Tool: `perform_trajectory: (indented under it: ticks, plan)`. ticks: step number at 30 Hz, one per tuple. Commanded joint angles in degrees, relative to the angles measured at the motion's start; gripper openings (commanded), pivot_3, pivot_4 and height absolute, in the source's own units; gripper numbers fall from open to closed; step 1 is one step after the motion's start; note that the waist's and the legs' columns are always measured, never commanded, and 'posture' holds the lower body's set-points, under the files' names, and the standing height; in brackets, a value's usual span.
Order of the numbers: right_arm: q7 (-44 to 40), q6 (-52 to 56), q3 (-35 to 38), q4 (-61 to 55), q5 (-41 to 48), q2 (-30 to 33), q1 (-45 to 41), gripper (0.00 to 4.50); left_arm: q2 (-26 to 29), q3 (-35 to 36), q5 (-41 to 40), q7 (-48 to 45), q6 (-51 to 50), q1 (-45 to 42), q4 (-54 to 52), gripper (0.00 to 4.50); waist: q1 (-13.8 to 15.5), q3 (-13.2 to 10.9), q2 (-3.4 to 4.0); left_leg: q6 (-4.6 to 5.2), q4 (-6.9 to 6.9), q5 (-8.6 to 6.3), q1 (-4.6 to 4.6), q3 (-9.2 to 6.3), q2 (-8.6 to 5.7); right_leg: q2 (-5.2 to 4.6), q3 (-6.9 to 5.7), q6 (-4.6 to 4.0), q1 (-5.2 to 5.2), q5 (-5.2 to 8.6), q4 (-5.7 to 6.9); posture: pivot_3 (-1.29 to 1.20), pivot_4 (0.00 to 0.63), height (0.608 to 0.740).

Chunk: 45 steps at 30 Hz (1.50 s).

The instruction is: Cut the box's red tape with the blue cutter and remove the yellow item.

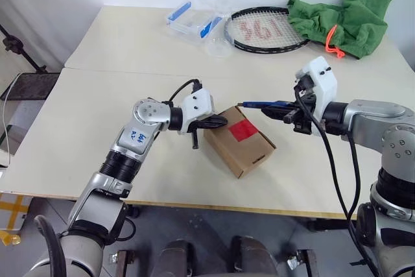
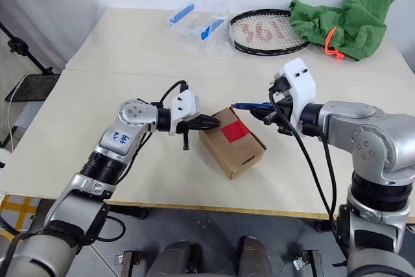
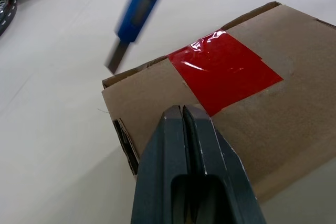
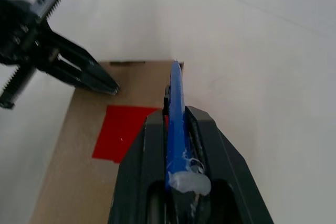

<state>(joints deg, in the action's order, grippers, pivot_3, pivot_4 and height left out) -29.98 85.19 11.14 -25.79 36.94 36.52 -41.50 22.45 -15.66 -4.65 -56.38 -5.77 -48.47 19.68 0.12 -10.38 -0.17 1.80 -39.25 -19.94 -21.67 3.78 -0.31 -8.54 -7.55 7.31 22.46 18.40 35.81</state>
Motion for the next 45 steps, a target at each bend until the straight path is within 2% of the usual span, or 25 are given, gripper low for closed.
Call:
perform_trajectory:
  ticks: [1, 10, 14, 23, 29, 36, 45]
  plan:
    - [0.6, -3.3, -1.1, -0.6, -1.1, 1.6, 0.7, 0.15, -0.4, 0.1, 1.0, -0.2, 1.0, -0.9, 1.3, 0.07, 0.0, 0.0, 0.0, 0.01, 0.0, 0.0, 0.0, 0.03, 0.0, 0.0, 0.02, 0.0, 0.0, 0.0, 0.0, 0.0, 0.15, 0.74]
    - [-0.3, -4.6, -4.4, -1.9, -0.8, 4.4, 3.2, 0.15, -0.2, -0.1, 1.5, -1.5, 1.0, -1.0, 1.7, 0.07, 0.0, 0.0, 0.0, 0.02, -0.07, 0.01, 0.0, 0.01, 0.0, 0.0, 0.02, 0.0, -0.02, 0.0, 0.01, 0.0, 0.15, 0.74]
    - [-0.3, -4.2, -6.1, -2.5, -1.1, 6.9, 2.5, 0.15, 0.5, -2.9, 5.7, 0.8, -6.3, -1.7, 0.8, 0.07, 0.2, 0.0, 0.0, 0.02, -0.08, 0.01, 0.0, -0.01, 0.0, -0.01, 0.01, 0.0, -0.05, 0.0, 0.01, 0.0, 0.15, 0.74]
    - [-1.2, 1.7, -9.8, 0.7, 0.2, 8.2, -4.6, 0.15, -1.0, -5.7, 6.6, -0.3, -14.8, -3.2, -0.7, 0.07, 0.4, 0.0, 0.0, 0.03, -0.47, 0.01, 0.02, -0.03, 0.05, 0.0, 0.04, 0.0, -0.26, 0.0, 0.01, 0.0, 0.15, 0.74]
    - [-1.8, 7.2, -13.3, 4.6, 0.4, 7.8, -9.5, 0.15, -2.2, -7.1, 8.1, 0.2, -16.0, -4.3, 0.9, 0.07, 1.0, 0.0, 0.0, 0.05, -0.64, 0.0, 0.03, -0.09, 0.06, -0.01, 0.02, 0.0, -0.36, 0.0, 0.04, 0.0, 0.15, 0.74]
    - [-4.4, 7.3, -16.8, 7.6, 2.4, 13.4, -13.6, 0.15, -3.1, -7.9, 9.6, 1.4, -17.3, -5.0, 2.2, 0.07, 1.4, 0.0, -0.01, 0.08, -0.72, -0.01, 0.17, -0.18, 0.04, -0.03, -0.04, 0.01, -0.6, -0.01, 0.01, 0.0, 0.15, 0.74]
    - [-9.5, 7.3, -19.7, 7.0, 10.7, 22.5, -16.7, 0.15, -4.2, -8.3, 10.5, 2.7, -18.4, -5.6, 4.3, 0.07, 1.5, 0.0, -0.02, 0.12, -0.76, -0.04, 0.27, -0.39, 0.04, -0.05, -0.15, 0.04, -0.91, -0.02, -0.19, 0.0, 0.15, 0.74]
